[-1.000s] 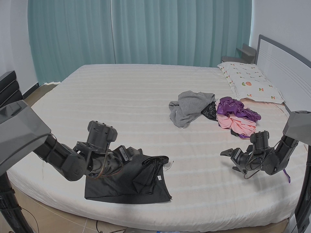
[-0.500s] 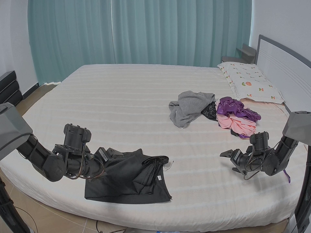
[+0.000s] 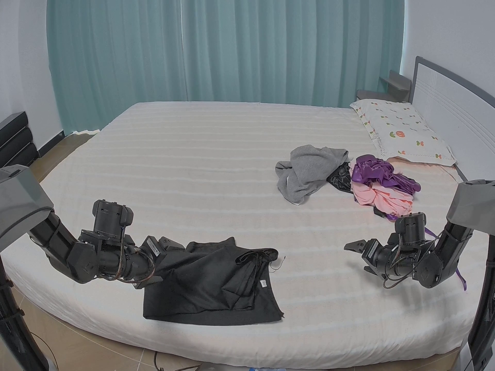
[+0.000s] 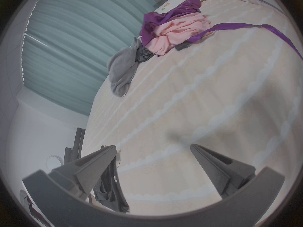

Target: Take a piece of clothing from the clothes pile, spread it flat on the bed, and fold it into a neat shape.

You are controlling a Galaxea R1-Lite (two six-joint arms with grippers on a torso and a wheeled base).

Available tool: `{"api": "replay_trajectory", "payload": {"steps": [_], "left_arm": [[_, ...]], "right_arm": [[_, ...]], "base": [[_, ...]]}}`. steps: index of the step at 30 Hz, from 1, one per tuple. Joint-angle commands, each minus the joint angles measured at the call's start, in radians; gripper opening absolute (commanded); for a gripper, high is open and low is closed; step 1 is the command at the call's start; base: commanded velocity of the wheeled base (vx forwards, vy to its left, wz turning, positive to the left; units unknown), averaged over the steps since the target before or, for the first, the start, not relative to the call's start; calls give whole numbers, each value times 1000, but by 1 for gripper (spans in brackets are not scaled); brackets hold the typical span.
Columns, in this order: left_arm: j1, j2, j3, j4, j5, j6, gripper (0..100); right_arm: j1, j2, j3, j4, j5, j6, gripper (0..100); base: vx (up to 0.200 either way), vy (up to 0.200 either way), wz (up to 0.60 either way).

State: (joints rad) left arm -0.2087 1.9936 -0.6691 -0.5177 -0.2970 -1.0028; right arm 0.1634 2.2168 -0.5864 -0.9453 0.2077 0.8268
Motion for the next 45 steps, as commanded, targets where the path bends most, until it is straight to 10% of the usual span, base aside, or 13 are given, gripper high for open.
{"api": "replay_trajectory", "payload": {"steps": [1,21,45], "left_arm": [[32,28,3,-1,-36,7,100],[66,86,3,-65,-37,38,100],[55,108,-7,-67,-21,47,100]], "right_arm": [[39,-12,42,-32,-1,0,100],[283,-43,49,42,-8,-54,100],[280,23,88,-99,-14,-138,100]], "base": [[0,200,0],[0,200,0],[0,8,0]]}}
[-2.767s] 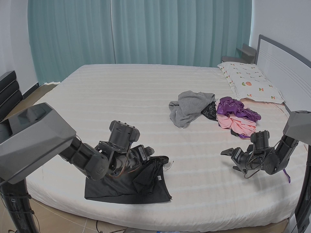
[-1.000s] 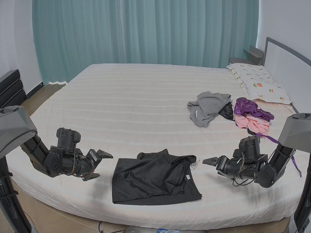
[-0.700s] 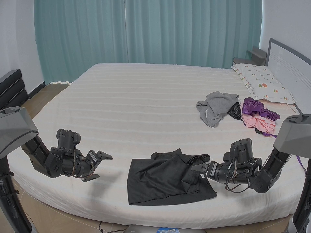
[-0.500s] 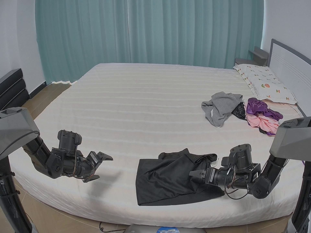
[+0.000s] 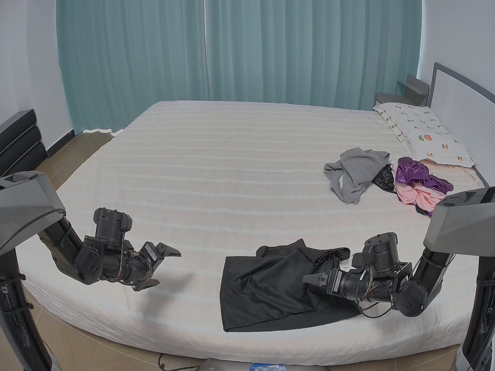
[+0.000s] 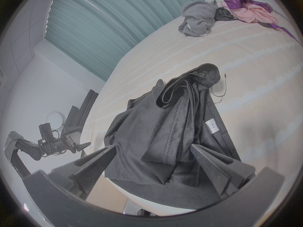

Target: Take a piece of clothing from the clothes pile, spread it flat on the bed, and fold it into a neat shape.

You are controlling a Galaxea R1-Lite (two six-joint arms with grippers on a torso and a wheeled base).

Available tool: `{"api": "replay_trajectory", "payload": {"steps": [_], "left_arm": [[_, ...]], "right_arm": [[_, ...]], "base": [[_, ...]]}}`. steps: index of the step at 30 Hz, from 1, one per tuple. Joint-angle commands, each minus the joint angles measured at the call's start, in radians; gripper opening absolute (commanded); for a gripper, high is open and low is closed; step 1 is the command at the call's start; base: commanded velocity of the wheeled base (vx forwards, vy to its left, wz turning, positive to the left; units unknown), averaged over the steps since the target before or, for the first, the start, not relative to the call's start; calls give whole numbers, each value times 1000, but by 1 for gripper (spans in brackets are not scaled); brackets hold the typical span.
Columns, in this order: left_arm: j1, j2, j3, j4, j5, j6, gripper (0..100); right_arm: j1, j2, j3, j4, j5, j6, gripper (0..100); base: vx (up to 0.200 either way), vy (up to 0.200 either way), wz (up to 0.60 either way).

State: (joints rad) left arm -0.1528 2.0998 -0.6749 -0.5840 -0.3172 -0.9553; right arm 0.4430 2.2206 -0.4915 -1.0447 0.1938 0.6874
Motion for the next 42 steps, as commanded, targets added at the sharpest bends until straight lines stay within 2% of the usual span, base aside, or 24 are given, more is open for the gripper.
{"api": "replay_trajectory", "payload": {"steps": [1,2,12,15,24,26,29,36,42], "left_arm": [[1,2,-2,1,0,0,100],[1,2,-2,1,0,0,100],[1,2,-5,1,0,0,100],[1,3,-5,1,0,0,100],[-1,5,-5,1,0,0,100],[-1,6,-8,1,0,0,100],[-1,8,-14,3,0,0,100],[1,8,-18,4,0,0,100],[2,8,-18,7,0,-2,100]], "right_arm": [[0,27,-9,0,-1,0,100],[0,27,-9,0,-1,0,0],[-23,-47,73,12,-25,-39,0],[-49,-68,105,3,-22,-80,0],[-124,-113,165,12,18,-172,0],[-162,-125,174,14,41,-244,0],[-165,-136,175,20,52,-258,0],[-208,-165,205,81,96,-348,0],[-217,-168,198,133,102,-404,0]], "base": [[0,0,0],[0,0,0],[0,0,0],[0,0,0],[0,0,0],[0,0,0],[0,0,0],[0,0,0],[0,0,0]]}}
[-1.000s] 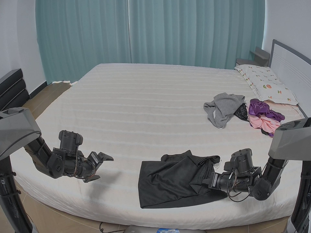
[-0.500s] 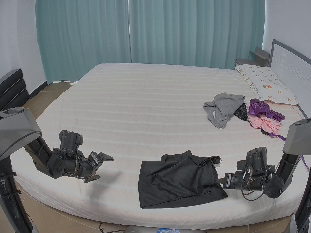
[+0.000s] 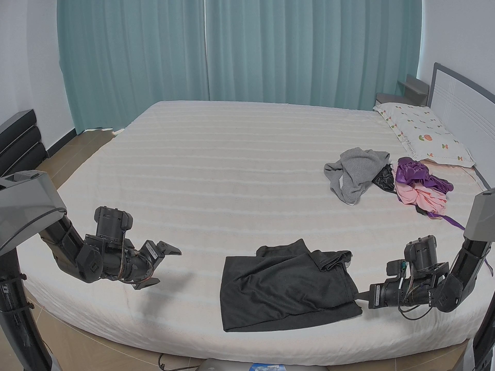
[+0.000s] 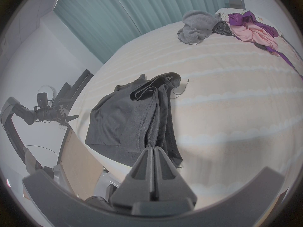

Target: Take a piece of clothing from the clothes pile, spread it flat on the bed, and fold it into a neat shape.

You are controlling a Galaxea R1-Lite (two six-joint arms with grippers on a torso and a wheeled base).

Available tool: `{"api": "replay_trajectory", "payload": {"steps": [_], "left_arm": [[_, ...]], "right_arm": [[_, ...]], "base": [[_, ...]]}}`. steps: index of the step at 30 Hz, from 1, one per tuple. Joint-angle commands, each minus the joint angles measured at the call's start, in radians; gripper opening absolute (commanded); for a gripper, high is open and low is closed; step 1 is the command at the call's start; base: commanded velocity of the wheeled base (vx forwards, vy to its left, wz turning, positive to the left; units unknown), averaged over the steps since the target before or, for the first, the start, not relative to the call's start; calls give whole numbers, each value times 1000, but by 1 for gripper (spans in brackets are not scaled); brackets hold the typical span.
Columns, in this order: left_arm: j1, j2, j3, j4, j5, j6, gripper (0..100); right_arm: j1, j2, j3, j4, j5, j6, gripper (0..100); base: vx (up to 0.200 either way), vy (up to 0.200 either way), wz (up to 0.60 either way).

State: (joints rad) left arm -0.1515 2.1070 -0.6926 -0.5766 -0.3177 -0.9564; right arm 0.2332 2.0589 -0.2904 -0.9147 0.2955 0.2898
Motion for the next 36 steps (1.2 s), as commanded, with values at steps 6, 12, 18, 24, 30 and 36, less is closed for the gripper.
{"api": "replay_trajectory", "payload": {"steps": [6,12,18,24,30,36], "left_arm": [[3,1,-1,0,0,-2,100],[4,1,-2,0,0,-2,100],[4,1,-2,1,0,-2,100],[4,1,-2,0,0,-2,100],[4,1,-2,0,0,-2,100],[4,1,-1,0,3,-2,100]], "right_arm": [[-37,-28,-38,132,1,-107,0],[-34,-57,-69,227,1,-120,0],[-57,3,-87,235,-6,-181,100],[-71,-13,-141,229,34,-173,100],[-9,-5,-265,229,37,-58,100],[109,41,-391,226,39,241,100]], "base": [[0,0,0],[0,0,0],[0,0,0],[0,0,0],[0,0,0],[0,0,0]]}}
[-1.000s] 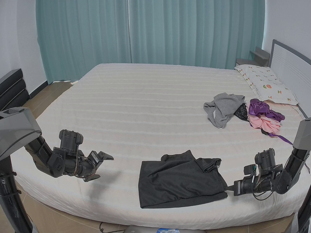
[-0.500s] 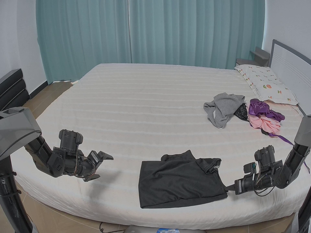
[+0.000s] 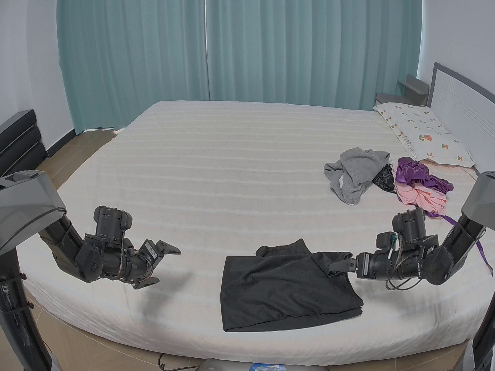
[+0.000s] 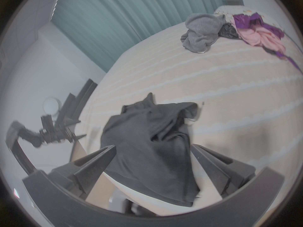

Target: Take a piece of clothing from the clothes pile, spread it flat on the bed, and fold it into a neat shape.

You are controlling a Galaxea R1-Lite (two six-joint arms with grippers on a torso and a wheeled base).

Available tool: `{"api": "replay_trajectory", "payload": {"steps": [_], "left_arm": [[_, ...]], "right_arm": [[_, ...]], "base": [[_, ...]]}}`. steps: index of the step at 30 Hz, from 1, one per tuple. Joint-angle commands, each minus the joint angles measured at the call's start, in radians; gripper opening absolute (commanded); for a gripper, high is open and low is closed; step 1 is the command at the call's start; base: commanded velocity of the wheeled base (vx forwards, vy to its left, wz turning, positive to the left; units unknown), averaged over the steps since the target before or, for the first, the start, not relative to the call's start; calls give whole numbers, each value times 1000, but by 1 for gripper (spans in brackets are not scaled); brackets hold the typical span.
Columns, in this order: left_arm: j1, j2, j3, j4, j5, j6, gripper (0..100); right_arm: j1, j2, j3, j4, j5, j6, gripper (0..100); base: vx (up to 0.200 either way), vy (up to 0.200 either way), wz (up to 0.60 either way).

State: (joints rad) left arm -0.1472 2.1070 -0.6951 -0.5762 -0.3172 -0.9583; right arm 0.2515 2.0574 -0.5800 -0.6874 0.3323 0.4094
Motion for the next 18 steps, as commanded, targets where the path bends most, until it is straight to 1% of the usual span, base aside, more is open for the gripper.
{"api": "replay_trajectory", "payload": {"steps": [1,5,15,18], "left_arm": [[0,1,2,-1,7,0,100],[-2,2,3,-2,14,0,100],[-3,1,11,-5,15,0,100],[-5,1,12,-5,15,0,100]], "right_arm": [[103,52,-106,-1,2,154,100],[109,50,-106,2,2,192,100],[130,41,-77,2,2,195,100],[152,72,-83,-1,1,195,100]], "base": [[0,0,0],[0,0,0],[0,0,0],[0,0,0]]}}
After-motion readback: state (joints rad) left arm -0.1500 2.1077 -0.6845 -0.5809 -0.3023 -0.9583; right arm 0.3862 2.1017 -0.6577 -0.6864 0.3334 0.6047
